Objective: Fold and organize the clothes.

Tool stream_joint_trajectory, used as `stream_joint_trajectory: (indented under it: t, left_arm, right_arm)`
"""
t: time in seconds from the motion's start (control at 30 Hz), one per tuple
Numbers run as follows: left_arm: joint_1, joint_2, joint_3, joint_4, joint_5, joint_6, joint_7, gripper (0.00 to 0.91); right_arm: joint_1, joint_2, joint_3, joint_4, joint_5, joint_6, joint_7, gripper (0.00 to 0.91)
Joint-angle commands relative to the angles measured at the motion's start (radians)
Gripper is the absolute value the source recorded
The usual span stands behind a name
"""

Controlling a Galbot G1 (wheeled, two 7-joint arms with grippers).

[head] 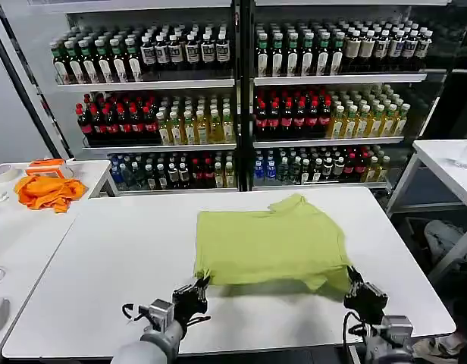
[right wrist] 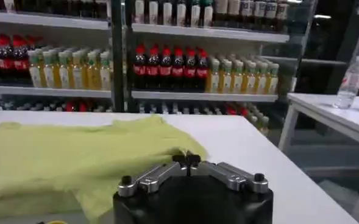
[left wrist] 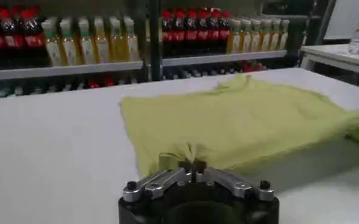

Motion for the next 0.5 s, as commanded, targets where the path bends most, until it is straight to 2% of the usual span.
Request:
stream_joint_trajectory:
  t: [0.03, 0.5]
  left_arm:
    - [-0.142, -0.016, 0.06, 0.134, 0.009, -0.016, -0.039, 0.04]
    - [-0.166, -0.048, 0.074, 0.193, 0.047, -0.023, -0.053, 0.04]
  right_arm:
    - [0.122, -0.06, -0.025, -0.116, 0.006, 0.004, -0.003, 0.0]
    - [0.225, -0.055, -0.105, -0.241, -0.04, 0.03, -0.018, 0.0]
